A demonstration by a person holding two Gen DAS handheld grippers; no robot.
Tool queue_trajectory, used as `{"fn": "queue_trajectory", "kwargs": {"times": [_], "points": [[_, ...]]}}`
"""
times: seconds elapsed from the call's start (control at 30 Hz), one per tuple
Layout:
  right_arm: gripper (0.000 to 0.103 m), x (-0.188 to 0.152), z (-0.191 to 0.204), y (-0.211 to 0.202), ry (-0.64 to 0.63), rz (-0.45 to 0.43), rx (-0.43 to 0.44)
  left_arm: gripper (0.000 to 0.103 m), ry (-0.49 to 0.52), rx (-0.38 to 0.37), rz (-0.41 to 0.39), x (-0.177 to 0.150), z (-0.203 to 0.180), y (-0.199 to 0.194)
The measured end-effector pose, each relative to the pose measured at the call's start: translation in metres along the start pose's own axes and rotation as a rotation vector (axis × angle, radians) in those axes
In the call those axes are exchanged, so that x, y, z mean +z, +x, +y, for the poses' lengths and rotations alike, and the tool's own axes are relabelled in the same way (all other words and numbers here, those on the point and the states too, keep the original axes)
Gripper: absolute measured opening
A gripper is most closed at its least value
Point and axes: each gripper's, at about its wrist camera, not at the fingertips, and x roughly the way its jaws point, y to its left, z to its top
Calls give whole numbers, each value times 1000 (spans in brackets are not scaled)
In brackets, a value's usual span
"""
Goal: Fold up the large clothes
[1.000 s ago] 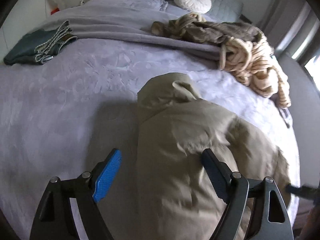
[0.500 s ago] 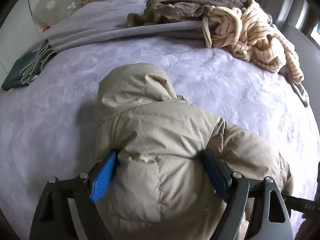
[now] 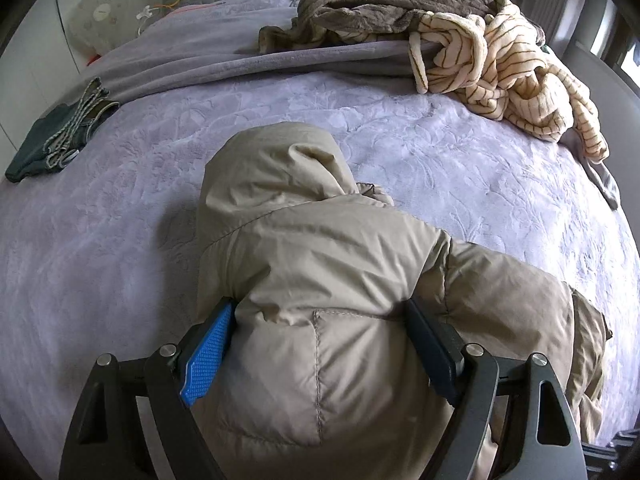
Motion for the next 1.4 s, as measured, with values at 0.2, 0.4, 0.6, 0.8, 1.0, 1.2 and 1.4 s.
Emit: {"fn": "queue_trajectory", "kwargs": {"times": [0.2,0.4,0.6,0.8,1.0,1.2,1.4], "points": [[3,37,15,6,-13,-98,-57,86,4,13,-3,-1,0,0],[0,61,-40,55,182,-15,-121,86,-4,27,8,0,-2,2],[0,60,-49,47,224,-11,-50,86,31,-7,13,-5,11,-32],[3,36,-24,2,124,-12,-42,86,44,-31,12,-46,43,-81],[3,-19,17,-5,-36,23,-64,86,59,-44,81,-107,42,-86],[3,-39,8,29,-15,81,-125,87,3,-29,108,-124,42,-81],[3,-37,15,7,-20,69,-128,87,-6,-7,131,-127,42,-91]]}}
